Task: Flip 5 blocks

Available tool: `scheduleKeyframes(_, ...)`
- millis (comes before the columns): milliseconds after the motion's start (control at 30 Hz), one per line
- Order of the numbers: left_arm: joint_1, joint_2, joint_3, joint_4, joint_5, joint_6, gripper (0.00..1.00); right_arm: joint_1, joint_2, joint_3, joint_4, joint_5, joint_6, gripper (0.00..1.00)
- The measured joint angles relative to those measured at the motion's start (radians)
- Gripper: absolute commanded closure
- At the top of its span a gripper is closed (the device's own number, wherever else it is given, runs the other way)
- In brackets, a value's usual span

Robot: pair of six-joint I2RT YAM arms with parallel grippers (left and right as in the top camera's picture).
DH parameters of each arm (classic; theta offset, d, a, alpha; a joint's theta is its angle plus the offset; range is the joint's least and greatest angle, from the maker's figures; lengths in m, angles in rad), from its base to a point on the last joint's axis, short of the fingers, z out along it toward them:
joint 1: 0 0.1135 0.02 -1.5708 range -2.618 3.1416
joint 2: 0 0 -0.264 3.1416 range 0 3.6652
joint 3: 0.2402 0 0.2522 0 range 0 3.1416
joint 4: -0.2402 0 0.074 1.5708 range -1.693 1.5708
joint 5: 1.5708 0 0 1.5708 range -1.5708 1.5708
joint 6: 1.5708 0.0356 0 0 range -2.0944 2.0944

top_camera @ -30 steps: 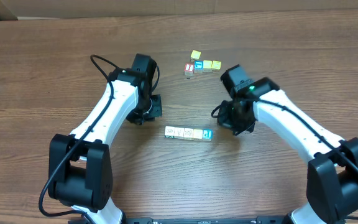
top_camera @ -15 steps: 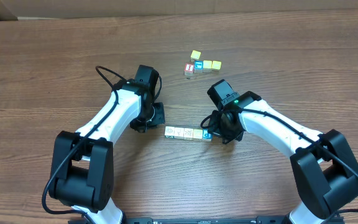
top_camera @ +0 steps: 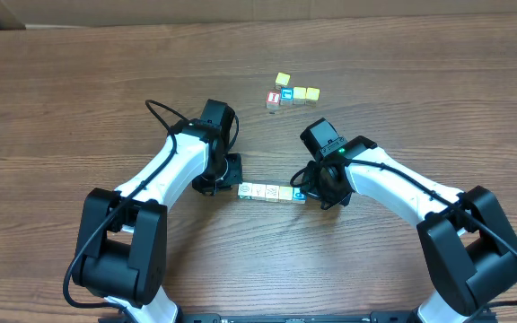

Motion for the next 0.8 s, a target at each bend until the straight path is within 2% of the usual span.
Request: scheduleKeyframes(800,0.0,0.0,-0.047,0.082,0.024,-0.027,0.96,0.044,0.0,0.0,0.023,-0.001,0.004,0.96)
